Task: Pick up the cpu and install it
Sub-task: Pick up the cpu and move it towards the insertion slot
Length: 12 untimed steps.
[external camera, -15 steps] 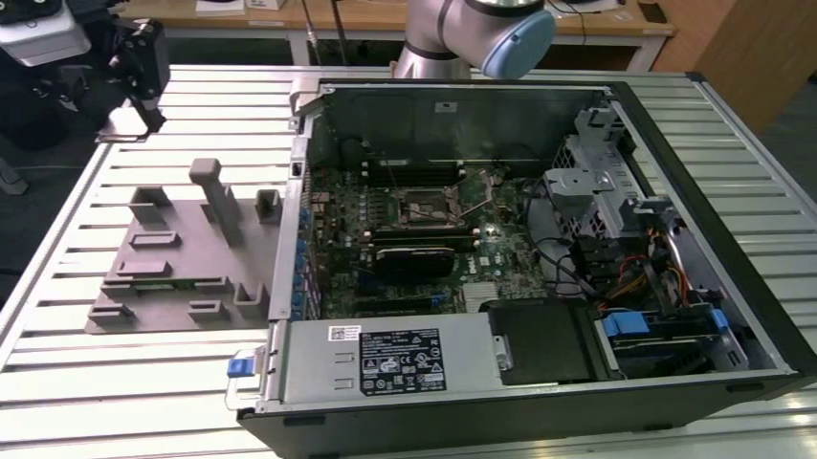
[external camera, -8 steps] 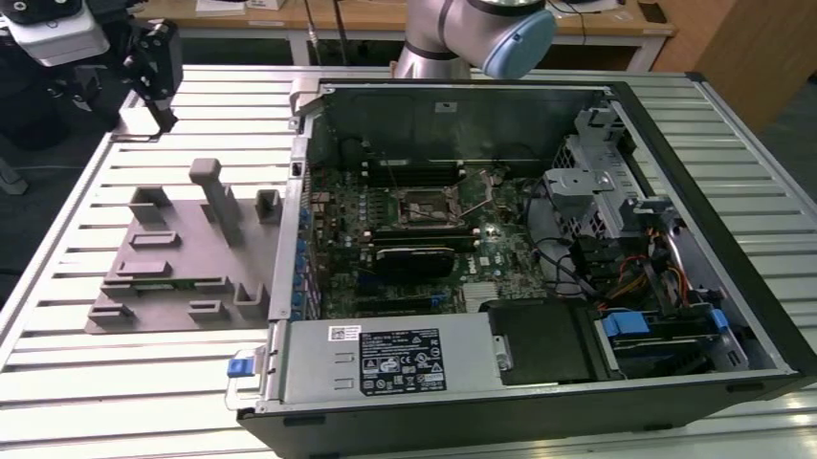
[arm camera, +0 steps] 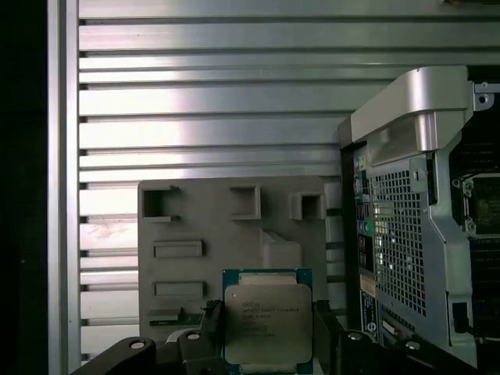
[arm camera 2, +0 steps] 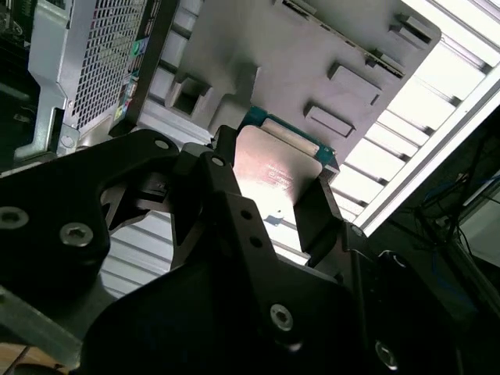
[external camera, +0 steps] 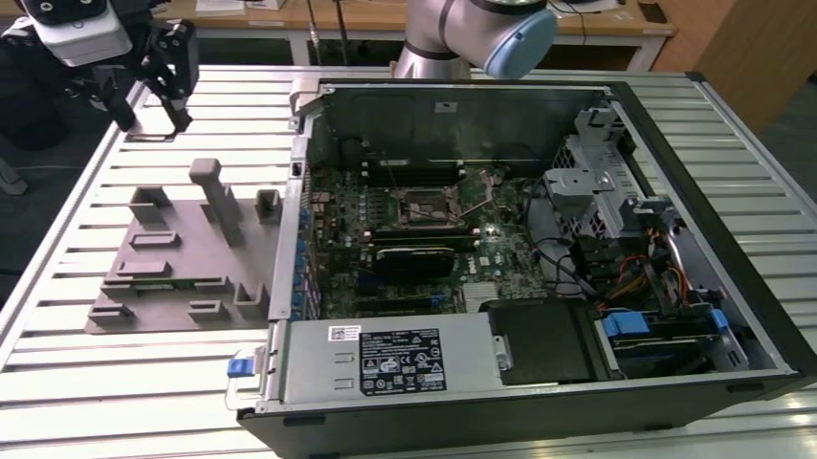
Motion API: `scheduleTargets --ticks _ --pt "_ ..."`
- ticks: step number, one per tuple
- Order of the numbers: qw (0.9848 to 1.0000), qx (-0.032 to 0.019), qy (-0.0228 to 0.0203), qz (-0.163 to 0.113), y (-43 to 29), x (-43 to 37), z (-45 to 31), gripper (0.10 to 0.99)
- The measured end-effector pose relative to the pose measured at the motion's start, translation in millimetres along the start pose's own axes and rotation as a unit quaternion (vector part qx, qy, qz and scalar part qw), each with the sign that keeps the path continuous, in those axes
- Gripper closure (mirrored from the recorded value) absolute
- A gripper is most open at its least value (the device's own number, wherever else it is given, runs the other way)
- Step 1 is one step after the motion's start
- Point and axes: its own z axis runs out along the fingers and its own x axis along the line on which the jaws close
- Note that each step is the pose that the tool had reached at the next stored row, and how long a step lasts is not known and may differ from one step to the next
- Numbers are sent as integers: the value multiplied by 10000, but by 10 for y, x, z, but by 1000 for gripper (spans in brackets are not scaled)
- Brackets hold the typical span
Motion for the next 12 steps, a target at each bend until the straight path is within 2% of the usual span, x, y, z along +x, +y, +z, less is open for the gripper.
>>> scheduleTargets --ticks 12 --pt "10000 0 0 0 14 -226 8 545"
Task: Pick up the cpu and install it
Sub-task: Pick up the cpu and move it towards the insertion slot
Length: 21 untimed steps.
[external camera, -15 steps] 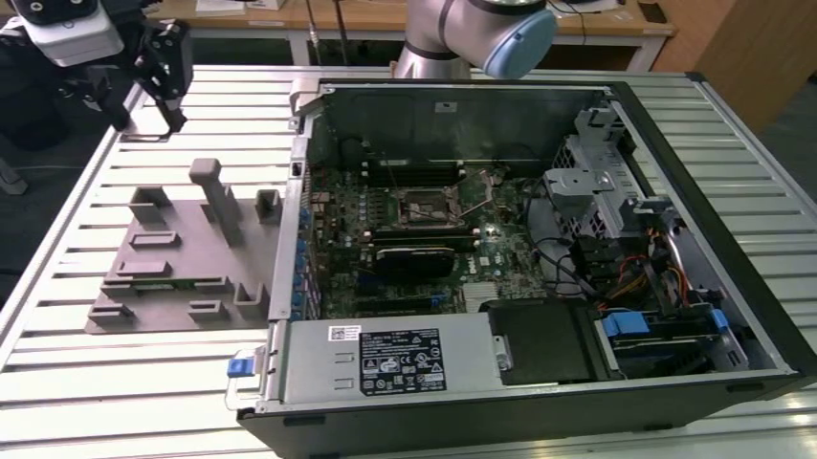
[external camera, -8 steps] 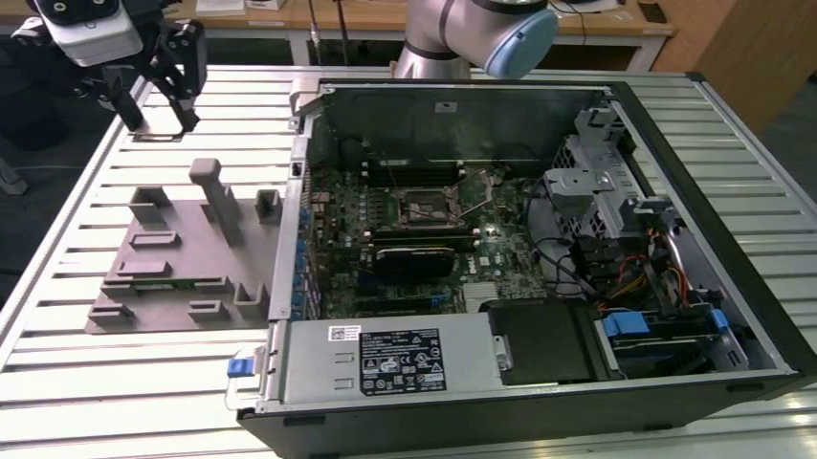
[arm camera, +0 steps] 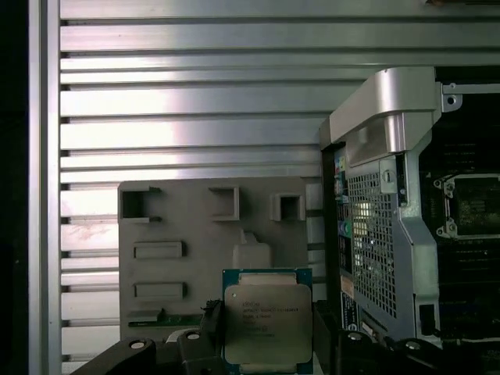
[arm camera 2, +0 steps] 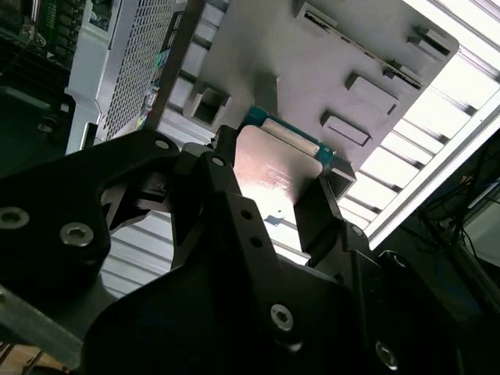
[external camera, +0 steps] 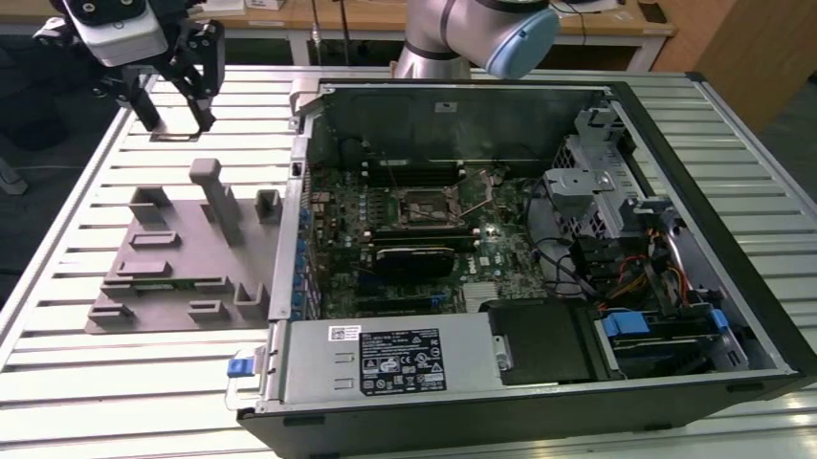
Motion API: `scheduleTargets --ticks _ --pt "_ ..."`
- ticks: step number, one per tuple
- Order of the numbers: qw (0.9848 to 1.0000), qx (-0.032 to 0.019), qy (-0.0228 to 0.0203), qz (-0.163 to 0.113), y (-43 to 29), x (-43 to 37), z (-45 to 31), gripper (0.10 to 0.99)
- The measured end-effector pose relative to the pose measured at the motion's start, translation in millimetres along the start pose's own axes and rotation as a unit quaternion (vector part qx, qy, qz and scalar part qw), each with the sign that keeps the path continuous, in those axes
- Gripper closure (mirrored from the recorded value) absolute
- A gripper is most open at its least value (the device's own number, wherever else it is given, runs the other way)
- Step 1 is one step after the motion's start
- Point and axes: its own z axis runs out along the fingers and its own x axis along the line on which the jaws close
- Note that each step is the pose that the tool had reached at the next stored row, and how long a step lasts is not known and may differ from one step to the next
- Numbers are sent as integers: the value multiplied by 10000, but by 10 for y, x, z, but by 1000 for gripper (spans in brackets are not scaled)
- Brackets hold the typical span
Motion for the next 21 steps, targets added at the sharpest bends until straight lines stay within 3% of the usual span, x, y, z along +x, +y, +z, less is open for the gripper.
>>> scheduleTargets --ticks 21 --pt "10000 0 0 0 28 -527 20 545"
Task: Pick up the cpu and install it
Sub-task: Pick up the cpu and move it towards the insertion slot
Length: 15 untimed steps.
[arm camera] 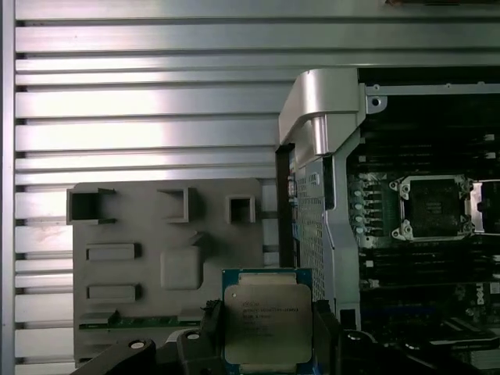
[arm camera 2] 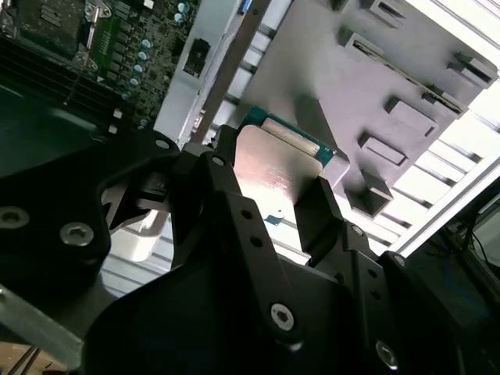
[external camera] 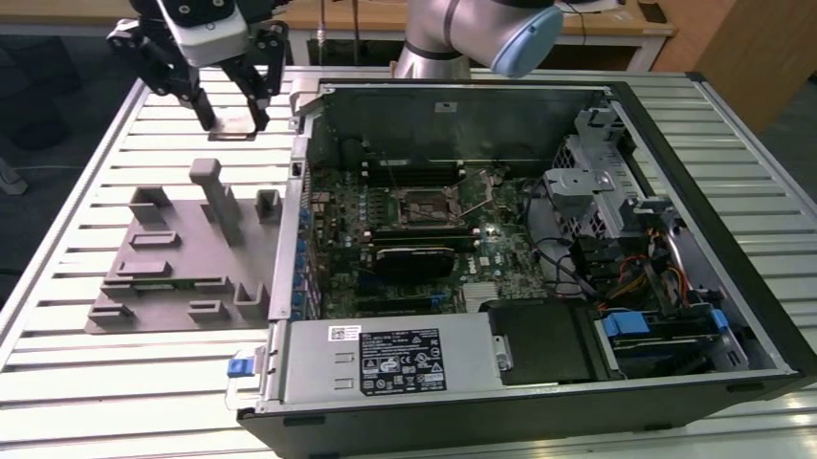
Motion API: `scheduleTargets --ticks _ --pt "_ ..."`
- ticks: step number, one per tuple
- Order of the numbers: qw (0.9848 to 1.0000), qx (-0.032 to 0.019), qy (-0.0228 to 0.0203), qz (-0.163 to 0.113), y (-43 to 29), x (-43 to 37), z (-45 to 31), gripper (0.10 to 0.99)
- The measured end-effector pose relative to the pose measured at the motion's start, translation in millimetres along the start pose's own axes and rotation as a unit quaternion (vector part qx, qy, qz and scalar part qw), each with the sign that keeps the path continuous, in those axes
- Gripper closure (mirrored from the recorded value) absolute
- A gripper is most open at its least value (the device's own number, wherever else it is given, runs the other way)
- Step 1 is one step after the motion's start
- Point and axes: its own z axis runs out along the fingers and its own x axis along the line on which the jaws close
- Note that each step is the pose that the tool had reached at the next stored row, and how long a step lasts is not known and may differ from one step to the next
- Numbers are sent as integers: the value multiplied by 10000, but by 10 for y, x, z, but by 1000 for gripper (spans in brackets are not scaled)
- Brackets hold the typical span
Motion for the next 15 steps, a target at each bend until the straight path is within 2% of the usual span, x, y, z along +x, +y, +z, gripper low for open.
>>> scheduleTargets --ticks 15 --pt "10000 0 0 0 21 -368 13 545"
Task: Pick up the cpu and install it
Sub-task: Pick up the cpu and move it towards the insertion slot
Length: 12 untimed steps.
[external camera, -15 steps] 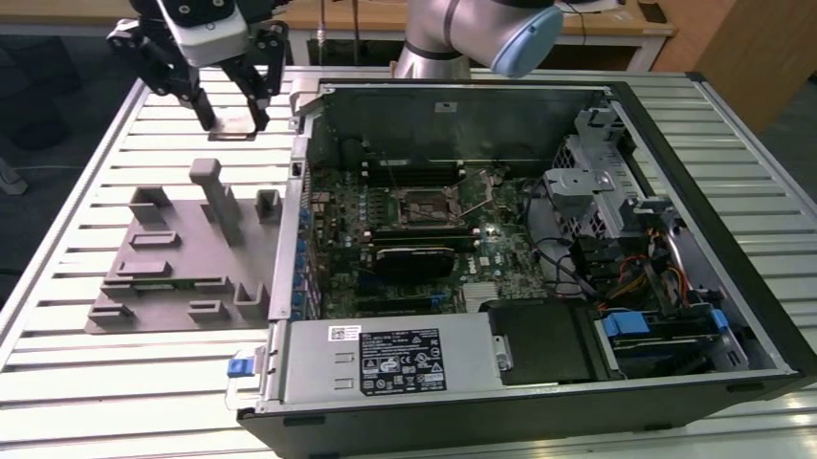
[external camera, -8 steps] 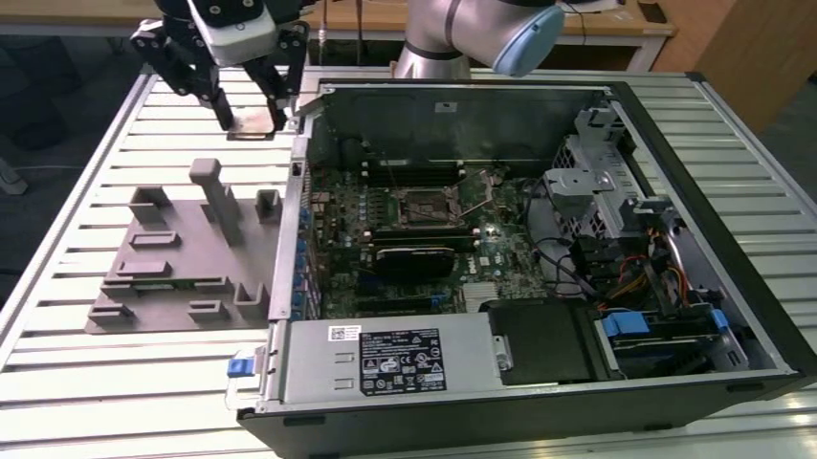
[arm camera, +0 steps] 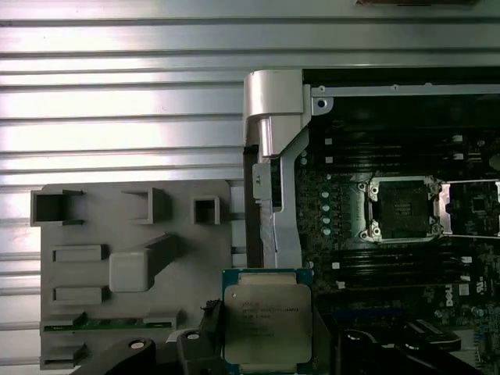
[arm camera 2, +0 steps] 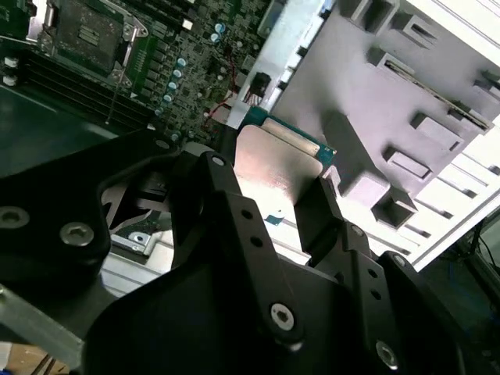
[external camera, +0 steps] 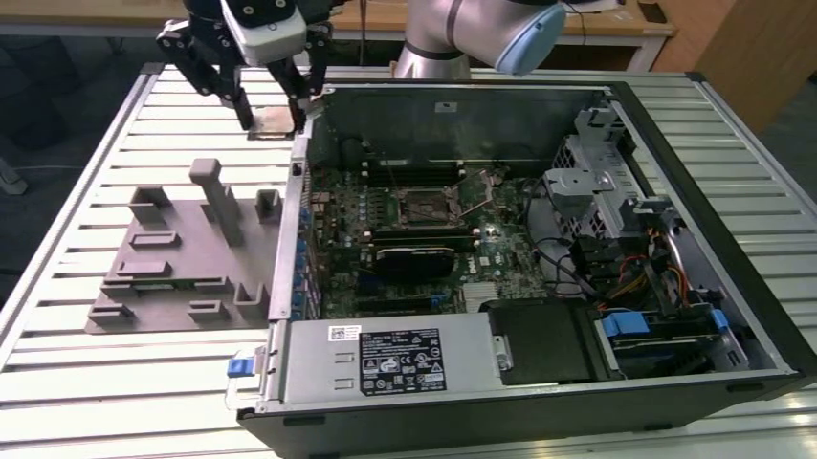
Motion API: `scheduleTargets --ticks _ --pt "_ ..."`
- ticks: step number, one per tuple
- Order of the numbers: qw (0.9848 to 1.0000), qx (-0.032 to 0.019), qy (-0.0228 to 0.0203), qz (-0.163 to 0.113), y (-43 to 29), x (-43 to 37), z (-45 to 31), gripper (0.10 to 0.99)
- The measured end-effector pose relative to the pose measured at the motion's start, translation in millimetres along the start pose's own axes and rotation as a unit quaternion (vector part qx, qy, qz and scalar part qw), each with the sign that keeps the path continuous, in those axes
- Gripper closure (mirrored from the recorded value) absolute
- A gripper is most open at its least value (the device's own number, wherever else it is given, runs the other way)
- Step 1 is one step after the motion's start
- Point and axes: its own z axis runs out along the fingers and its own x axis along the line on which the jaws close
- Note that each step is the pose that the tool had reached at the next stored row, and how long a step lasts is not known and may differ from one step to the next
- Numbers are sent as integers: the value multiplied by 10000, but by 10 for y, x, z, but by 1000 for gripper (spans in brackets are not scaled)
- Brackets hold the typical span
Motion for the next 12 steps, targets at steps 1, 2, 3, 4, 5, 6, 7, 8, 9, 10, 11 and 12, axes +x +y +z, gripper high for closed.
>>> scheduleTargets --ticks 1,2,3,4,5,6,7,8,9,10,11,12 --pt "10000 0 0 0 1 -23 1 545" --pt "10000 0 0 0 3 -47 2 545" --pt "10000 0 0 0 4 -70 3 545" --pt "10000 -1 -1 1 6 -96 4 545" --pt "10000 0 -1 1 7 -119 5 545" --pt "10000 0 0 1 8 -144 5 545" --pt "10000 0 0 0 10 -168 6 545" --pt "10000 0 0 0 11 -192 7 545" --pt "10000 0 0 0 13 -216 8 545" --pt "10000 0 0 1 14 -239 9 545" --pt "10000 0 0 0 16 -264 10 545" --pt "10000 0 0 1 17 -287 11 545"
